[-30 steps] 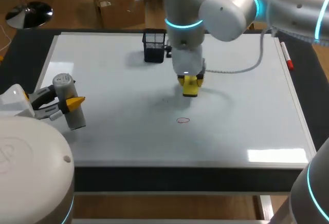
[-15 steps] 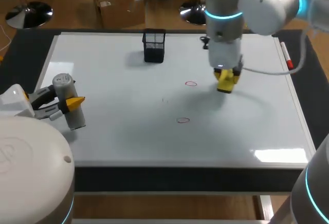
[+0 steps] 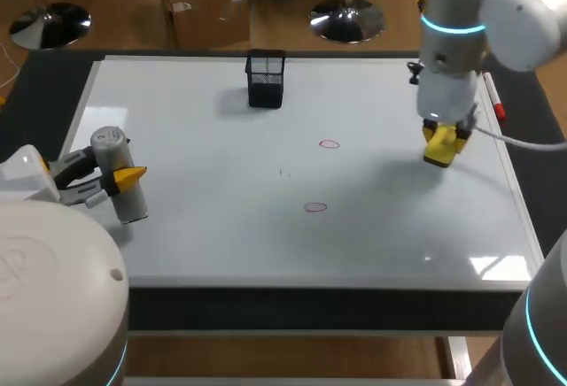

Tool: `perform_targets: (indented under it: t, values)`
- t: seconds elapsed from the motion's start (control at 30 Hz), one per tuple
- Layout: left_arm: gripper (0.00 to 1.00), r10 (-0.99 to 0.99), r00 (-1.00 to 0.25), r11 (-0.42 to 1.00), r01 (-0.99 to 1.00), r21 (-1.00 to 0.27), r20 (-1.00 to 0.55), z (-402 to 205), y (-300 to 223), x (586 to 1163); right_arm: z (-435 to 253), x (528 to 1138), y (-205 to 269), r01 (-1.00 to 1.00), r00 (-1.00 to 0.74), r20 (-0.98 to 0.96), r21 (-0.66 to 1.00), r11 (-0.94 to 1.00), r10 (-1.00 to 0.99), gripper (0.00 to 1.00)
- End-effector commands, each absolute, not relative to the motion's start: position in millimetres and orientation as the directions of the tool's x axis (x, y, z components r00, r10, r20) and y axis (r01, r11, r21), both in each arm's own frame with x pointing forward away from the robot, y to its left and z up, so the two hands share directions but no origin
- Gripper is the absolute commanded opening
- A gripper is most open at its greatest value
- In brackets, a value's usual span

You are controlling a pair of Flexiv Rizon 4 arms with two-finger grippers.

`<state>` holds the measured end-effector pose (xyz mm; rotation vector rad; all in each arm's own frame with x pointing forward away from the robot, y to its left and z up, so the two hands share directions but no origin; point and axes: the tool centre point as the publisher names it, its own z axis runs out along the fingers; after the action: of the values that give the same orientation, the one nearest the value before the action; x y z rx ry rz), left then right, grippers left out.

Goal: Pick up the inspection probe, press it on each red-marked spot on the whiteboard one by one, put down the probe, pick up the eraser, and wipe off all the red marks.

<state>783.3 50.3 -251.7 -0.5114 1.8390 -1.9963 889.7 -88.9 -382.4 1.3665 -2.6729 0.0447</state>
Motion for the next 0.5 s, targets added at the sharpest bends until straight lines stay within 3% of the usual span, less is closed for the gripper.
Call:
perform_targets:
  t: [0.03,0.5]
  values:
    - [0.00,-0.507,-0.862,-0.073,0.030,-0.997,0.011,-250.1,50.2,782.8,-380.6,875.7,-104.9,-0.805,-0.589,0.067,0.030,0.592,-0.805,0.00]
    - [0.00,-0.507,-0.862,-0.073,0.030,-0.997,0.011,-250.1,50.2,782.8,-378.4,873.5,-108.2,-0.798,-0.601,0.058,0.016,0.603,-0.797,0.00]
